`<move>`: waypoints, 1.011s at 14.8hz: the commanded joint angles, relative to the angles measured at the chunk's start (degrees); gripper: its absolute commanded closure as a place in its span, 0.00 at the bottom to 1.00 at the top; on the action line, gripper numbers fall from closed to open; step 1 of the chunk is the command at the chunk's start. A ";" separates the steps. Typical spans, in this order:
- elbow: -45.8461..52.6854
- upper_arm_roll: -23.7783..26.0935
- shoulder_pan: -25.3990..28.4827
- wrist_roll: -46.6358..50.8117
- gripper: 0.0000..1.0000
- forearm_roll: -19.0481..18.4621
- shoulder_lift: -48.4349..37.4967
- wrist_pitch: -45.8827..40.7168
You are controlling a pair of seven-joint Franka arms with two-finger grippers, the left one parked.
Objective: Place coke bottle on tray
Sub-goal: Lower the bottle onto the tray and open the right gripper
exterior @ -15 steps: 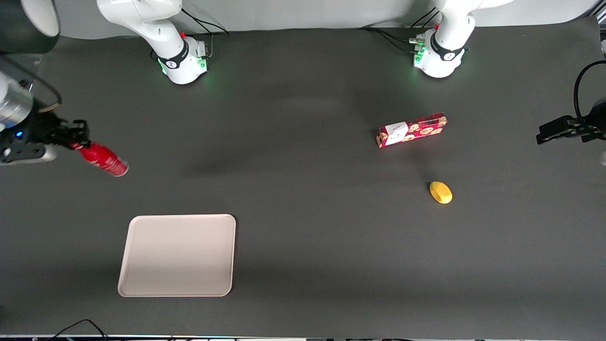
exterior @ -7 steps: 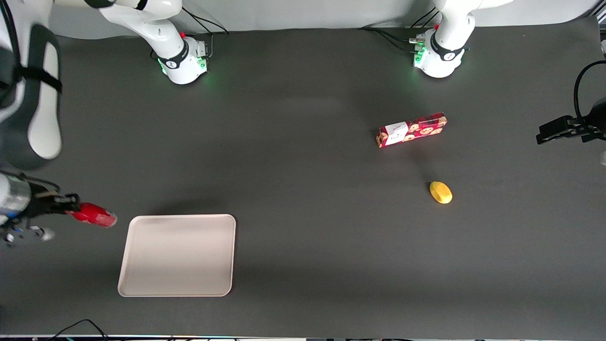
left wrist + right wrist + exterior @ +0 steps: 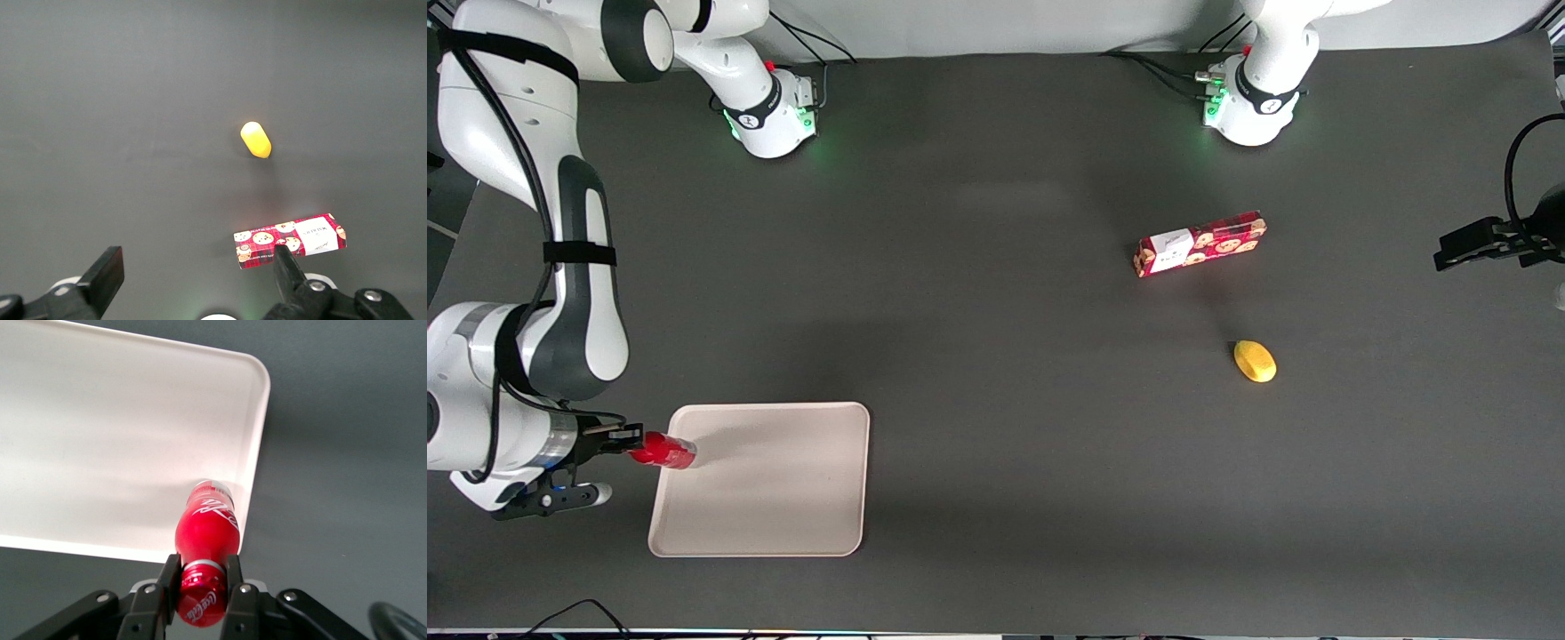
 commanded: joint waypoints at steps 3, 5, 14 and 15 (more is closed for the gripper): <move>0.93 -0.67 -0.03 1.59 0.99 2.95 0.79 -0.63; 0.40 -0.67 -0.03 1.59 0.20 3.04 0.97 -0.45; 0.75 -0.67 0.85 2.20 0.00 2.51 -7.10 -5.25; 0.75 -0.58 0.94 2.73 0.00 2.34 -9.64 -8.24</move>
